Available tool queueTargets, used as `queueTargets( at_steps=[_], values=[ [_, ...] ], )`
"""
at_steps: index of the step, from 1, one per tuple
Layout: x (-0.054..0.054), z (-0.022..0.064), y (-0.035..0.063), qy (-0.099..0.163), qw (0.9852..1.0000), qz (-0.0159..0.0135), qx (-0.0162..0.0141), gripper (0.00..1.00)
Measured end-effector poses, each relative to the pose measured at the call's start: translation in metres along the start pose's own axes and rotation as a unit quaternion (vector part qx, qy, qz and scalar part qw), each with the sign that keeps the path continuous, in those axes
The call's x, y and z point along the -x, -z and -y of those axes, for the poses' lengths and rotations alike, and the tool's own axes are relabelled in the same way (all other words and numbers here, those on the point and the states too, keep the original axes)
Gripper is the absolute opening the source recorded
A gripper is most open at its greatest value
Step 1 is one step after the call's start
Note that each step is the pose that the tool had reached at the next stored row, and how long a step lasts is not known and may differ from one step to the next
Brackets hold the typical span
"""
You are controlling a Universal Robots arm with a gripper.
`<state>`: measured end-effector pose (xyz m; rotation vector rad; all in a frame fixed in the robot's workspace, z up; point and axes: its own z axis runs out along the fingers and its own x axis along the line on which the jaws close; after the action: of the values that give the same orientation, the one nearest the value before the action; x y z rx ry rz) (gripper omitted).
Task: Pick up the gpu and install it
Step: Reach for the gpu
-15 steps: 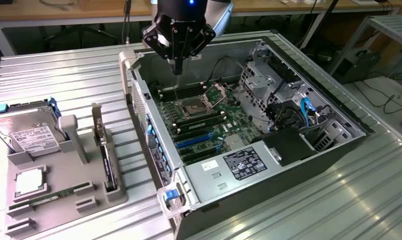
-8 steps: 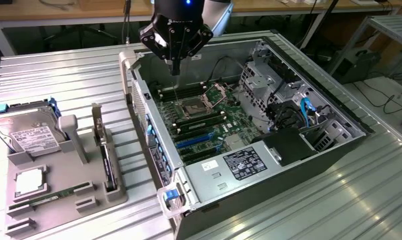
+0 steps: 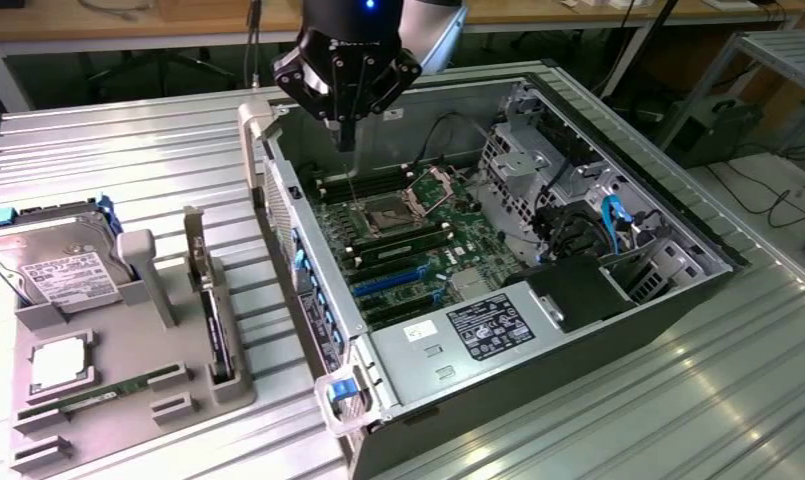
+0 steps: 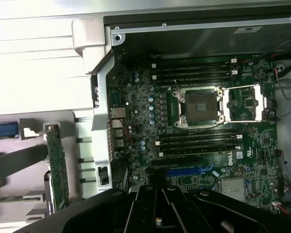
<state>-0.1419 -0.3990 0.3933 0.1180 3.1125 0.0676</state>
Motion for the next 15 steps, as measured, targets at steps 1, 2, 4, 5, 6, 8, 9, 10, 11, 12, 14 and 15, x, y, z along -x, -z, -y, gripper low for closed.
queueTargets(
  at_steps=[1, 2, 4, 5, 6, 8, 9, 10, 11, 12, 14, 15],
  values=[
    [-0.0008, 0.0001, 0.0000, 0.000, 1.0000, 0.0000, 0.0000, 0.11],
    [-0.0016, 0.0001, 0.0001, 0.000, 1.0000, 0.0000, 0.0000, 0.11],
    [-0.0029, 0.0003, 0.0001, 0.000, 1.0000, 0.0000, 0.0000, 0.11],
    [-0.0036, 0.0003, 0.0001, 0.000, 1.0000, 0.0000, 0.0000, 0.11],
    [-0.0042, 0.0004, 0.0001, 0.000, 1.0000, 0.0000, 0.0001, 0.11],
    [-0.0056, 0.0005, 0.0002, 0.000, 1.0000, 0.0000, 0.0000, 0.11],
    [-0.0064, 0.0005, 0.0002, 0.000, 1.0000, 0.0000, 0.0000, 0.11],
    [-0.0069, 0.0006, 0.0002, 0.000, 1.0000, 0.0000, 0.0000, 0.11],
    [-0.0074, 0.0006, 0.0002, 0.000, 1.0000, 0.0000, 0.0000, 0.11],
    [-0.0079, 0.0006, 0.0002, 0.000, 1.0000, 0.0000, 0.0000, 0.11],
    [-0.0089, 0.0007, 0.0002, 0.000, 1.0000, 0.0000, 0.0000, 0.11],
    [-0.0093, 0.0007, 0.0003, 0.000, 1.0000, 0.0000, 0.0000, 0.11]
  ],
)
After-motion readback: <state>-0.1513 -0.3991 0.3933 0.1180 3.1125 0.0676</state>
